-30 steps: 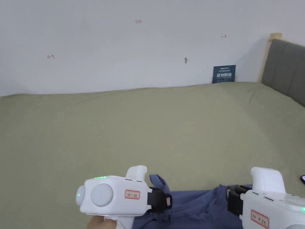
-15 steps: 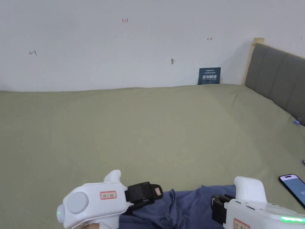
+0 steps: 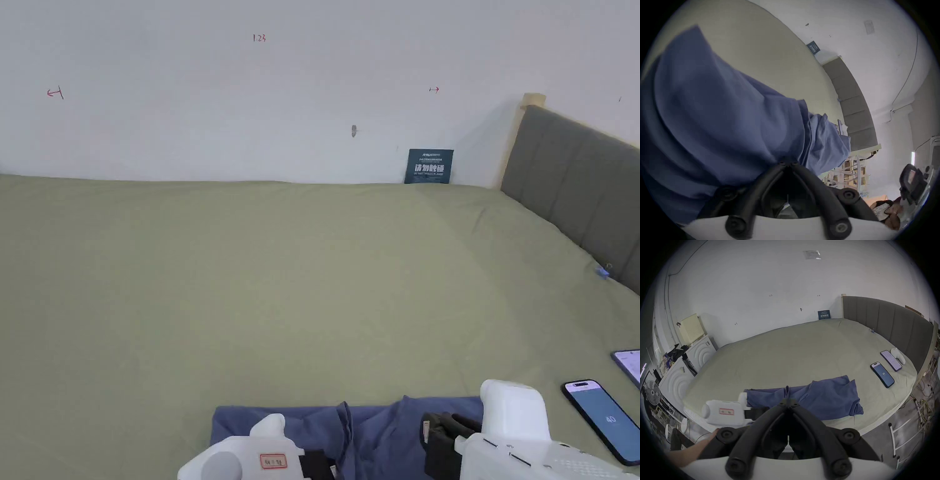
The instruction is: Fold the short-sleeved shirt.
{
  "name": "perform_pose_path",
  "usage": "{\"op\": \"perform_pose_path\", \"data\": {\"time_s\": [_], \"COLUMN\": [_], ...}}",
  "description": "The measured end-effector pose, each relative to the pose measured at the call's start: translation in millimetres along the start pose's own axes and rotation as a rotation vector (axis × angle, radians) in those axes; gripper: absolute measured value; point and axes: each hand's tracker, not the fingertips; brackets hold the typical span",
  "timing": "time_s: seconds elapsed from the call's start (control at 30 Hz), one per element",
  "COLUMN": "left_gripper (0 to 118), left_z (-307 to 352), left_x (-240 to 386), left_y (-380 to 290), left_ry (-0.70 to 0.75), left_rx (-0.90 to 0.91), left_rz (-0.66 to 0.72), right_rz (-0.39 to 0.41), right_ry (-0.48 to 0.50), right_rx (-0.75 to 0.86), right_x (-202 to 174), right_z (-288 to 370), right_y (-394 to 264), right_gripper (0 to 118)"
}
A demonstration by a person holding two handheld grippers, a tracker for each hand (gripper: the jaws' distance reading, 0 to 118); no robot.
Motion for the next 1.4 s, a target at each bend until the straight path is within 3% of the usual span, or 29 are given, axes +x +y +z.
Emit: {"op": "perform_pose_path", "data": {"time_s": [0.2, 0.37, 0.5, 0.6, 0.7, 0.77, 0.87, 0.9, 1.03, 1.17, 1.2, 1.23, 1.27, 1.33, 1.4], "left_gripper": [0, 0, 0, 0, 0, 11, 71, 80, 80, 77, 61, 29, 13, 13, 13], "left_z": [9.0, 2.7, 40.1, 69.1, 116.2, 135.1, 138.8, 135.3, 102.5, 90.4, 91.0, 91.8, 93.4, 105.6, 111.7], "left_x": [9.5, 3.0, -15.6, -36.8, -89.3, -107.2, -123.3, -105.1, -103.0, -97.4, -97.5, -97.5, -97.3, -96.1, -96.5], "left_y": [-14.6, -11.0, 8.3, 29.8, 61.7, 61.7, 61.5, 47.8, 32.2, 29.5, 30.1, 29.5, 28.5, 27.5, 24.5], "left_ry": [-0.049, -0.109, -0.161, -0.072, -0.012, -0.008, -0.026, -0.032, -0.179, -0.204, -0.212, -0.198, -0.130, -0.029, -0.107], "left_rx": [0.075, 0.017, 0.033, 0.028, 0.037, 0.072, 0.085, 0.077, 0.000, 0.023, 0.024, 0.025, 0.020, 0.042, 0.024], "left_rz": [0.101, 0.109, 0.112, 0.027, 0.043, 0.086, 0.143, 0.150, 0.193, 0.203, 0.232, 0.251, 0.232, 0.162, 0.175], "right_rz": [0.008, -0.005, -0.005, -0.009, -0.013, -0.009, -0.004, -0.001, -0.004, 0.005, 0.005, 0.005, 0.005, 0.001, -0.004], "right_ry": [0.013, 0.026, 0.033, 0.027, 0.034, 0.035, 0.041, 0.042, 0.047, 0.041, 0.038, 0.034, 0.032, 0.027, 0.028], "right_rx": [-0.006, -0.035, -0.044, -0.040, -0.038, -0.030, -0.030, -0.030, -0.036, -0.045, -0.045, -0.049, -0.053, -0.057, -0.055], "right_x": [-4.2, -5.5, -5.6, -4.5, -5.2, -6.9, -9.3, -9.9, -11.2, -11.0, -10.4, -9.6, -8.7, -7.5, -7.0], "right_z": [-3.6, -13.2, -12.4, -13.2, -14.7, -15.4, -17.3, -17.8, -18.0, -16.1, -15.7, -15.7, -16.0, -16.3, -16.2], "right_y": [-2.7, -8.9, -10.8, -8.0, -3.5, -1.0, 2.0, 2.1, 1.6, 0.1, -0.7, -1.3, -1.8, -2.9, -3.7], "right_gripper": [1, 1, 1, 1, 1, 1, 1, 1, 1, 1, 1, 1, 1, 1, 1]}}
